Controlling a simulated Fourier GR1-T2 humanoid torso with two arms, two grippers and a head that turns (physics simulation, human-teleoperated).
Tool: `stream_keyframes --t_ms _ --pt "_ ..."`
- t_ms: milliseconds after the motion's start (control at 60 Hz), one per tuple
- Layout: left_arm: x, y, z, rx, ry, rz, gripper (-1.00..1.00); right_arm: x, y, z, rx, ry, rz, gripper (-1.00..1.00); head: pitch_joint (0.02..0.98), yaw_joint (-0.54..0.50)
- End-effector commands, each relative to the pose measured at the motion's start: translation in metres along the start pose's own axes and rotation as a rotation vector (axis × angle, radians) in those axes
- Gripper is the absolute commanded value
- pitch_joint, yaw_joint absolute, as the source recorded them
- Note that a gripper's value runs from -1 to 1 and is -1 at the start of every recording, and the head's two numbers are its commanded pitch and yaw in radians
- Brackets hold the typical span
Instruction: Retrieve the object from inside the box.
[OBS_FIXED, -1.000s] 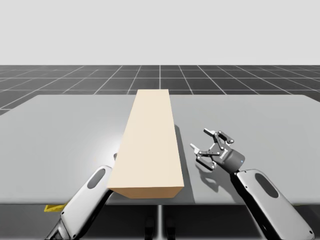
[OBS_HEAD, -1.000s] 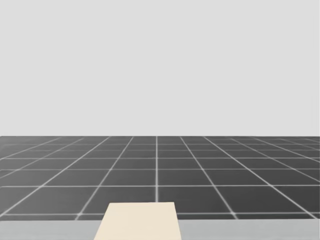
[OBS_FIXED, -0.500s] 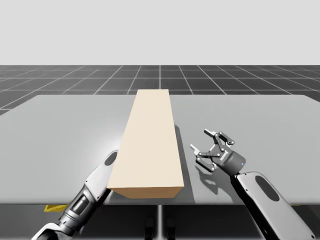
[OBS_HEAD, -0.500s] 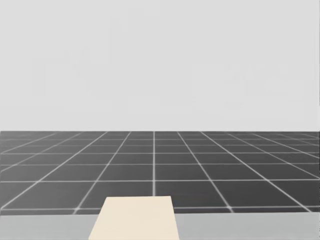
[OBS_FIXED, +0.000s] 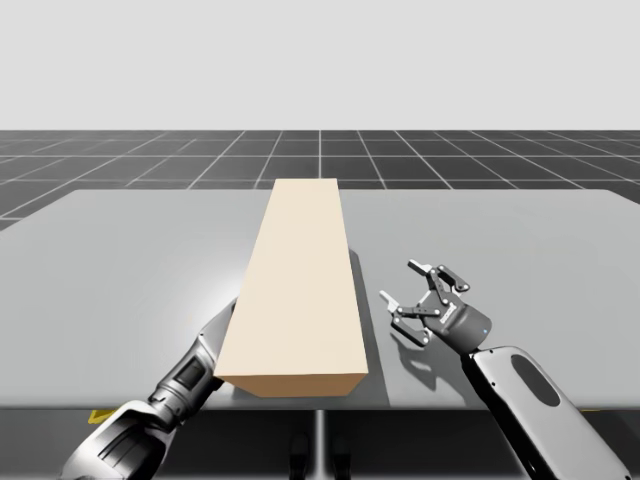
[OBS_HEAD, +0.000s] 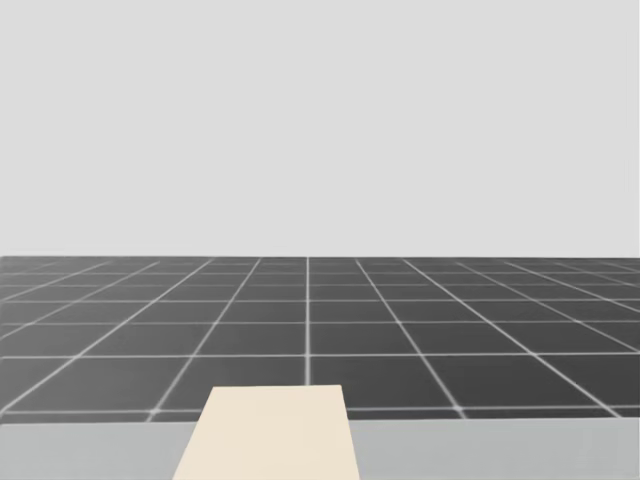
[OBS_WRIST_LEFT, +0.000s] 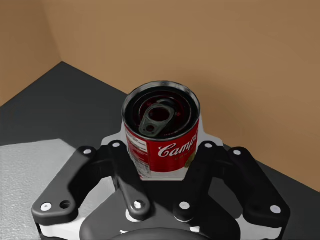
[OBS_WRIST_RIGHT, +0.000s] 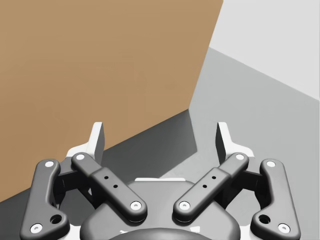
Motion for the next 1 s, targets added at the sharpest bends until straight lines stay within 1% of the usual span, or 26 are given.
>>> stream_keyframes --t_ms 17,67,167,233,250,333,350,400,417,467,533,567,583,617,667,700,733,800,833,867,917,1000 --pt "-0.006 0.002 -0.003 -0.042 0.019 -0.004 1.00 0.000 0.001 0.000 0.001 -0.001 0.003 -1.00 0.110 -0.02" --pt "-0.007 0.001 -0.002 -0.049 0.025 -0.003 1.00 0.000 0.001 0.000 0.000 0.001 0.003 -1.00 0.111 -0.02" --pt "-0.005 0.003 0.004 -0.030 0.036 -0.014 1.00 0.000 0.001 0.001 0.002 0.001 0.003 -1.00 0.109 -0.03" --pt "0.000 0.007 0.017 -0.001 0.032 -0.014 1.00 -0.001 0.002 0.001 0.007 0.000 0.004 -1.00 0.109 -0.03" --pt "0.002 0.009 0.024 0.010 0.032 -0.021 1.00 -0.001 0.002 0.001 0.011 0.000 0.005 -1.00 0.109 -0.03" --pt "0.005 0.012 0.044 0.040 0.027 -0.036 1.00 -0.001 0.003 0.001 0.015 0.000 0.006 -1.00 0.108 -0.02" --pt "0.006 0.012 0.052 0.053 0.018 -0.036 1.00 -0.001 0.003 0.002 0.016 0.000 0.005 -1.00 0.107 -0.02" --pt "0.006 0.013 0.067 0.065 -0.001 -0.021 1.00 -0.001 0.003 0.002 0.017 -0.001 0.005 -1.00 0.104 -0.02" --pt "0.005 0.013 0.069 0.071 -0.003 -0.022 1.00 -0.001 0.003 0.002 0.018 0.000 0.005 -1.00 0.103 -0.02" --pt "0.004 0.012 0.083 0.089 -0.012 -0.030 1.00 -0.001 0.004 0.003 0.019 0.003 0.007 -1.00 0.102 -0.02" --pt "0.002 0.011 0.102 0.122 -0.010 -0.056 1.00 -0.001 0.004 0.003 0.020 0.006 0.011 -1.00 0.101 -0.02" --pt "0.003 0.010 0.111 0.131 -0.013 -0.057 1.00 -0.001 0.004 0.004 0.020 0.007 0.014 -1.00 0.099 -0.02" --pt "0.003 0.009 0.113 0.133 -0.013 -0.059 1.00 -0.001 0.004 0.004 0.020 0.007 0.014 -1.00 0.099 -0.02" --pt "0.004 0.009 0.121 0.147 -0.013 -0.076 1.00 -0.001 0.004 0.004 0.021 0.007 0.013 -1.00 0.099 -0.02" --pt "0.006 0.009 0.128 0.173 -0.016 -0.092 1.00 -0.001 0.005 0.004 0.023 0.008 0.015 -1.00 0.098 -0.02" --pt "0.008 0.009 0.133 0.178 -0.019 -0.095 1.00 -0.001 0.005 0.004 0.025 0.009 0.013 -1.00 0.097 -0.02" --pt "0.010 0.010 0.138 0.195 -0.023 -0.101 1.00 -0.001 0.006 0.004 0.027 0.011 0.015 -1.00 0.097 -0.02" --pt "0.014 0.013 0.147 0.210 -0.032 -0.098 1.00 -0.001 0.007 0.004 0.029 0.012 0.015 -1.00 0.093 -0.02" --pt "0.018 0.016 0.152 0.228 -0.036 -0.106 1.00 -0.001 0.007 0.004 0.029 0.011 0.015 -1.00 0.091 -0.02" --pt "0.021 0.019 0.156 0.235 -0.044 -0.101 1.00 -0.001 0.007 0.004 0.028 0.011 0.014 -1.00 0.090 -0.02" --pt "0.026 0.024 0.161 0.259 -0.050 -0.112 1.00 -0.001 0.007 0.004 0.028 0.010 0.014 -1.00 0.089 -0.01" --pt "0.040 0.037 0.172 0.296 -0.073 -0.105 1.00 0.000 0.007 0.004 0.026 0.009 0.014 -1.00 0.086 -0.01"
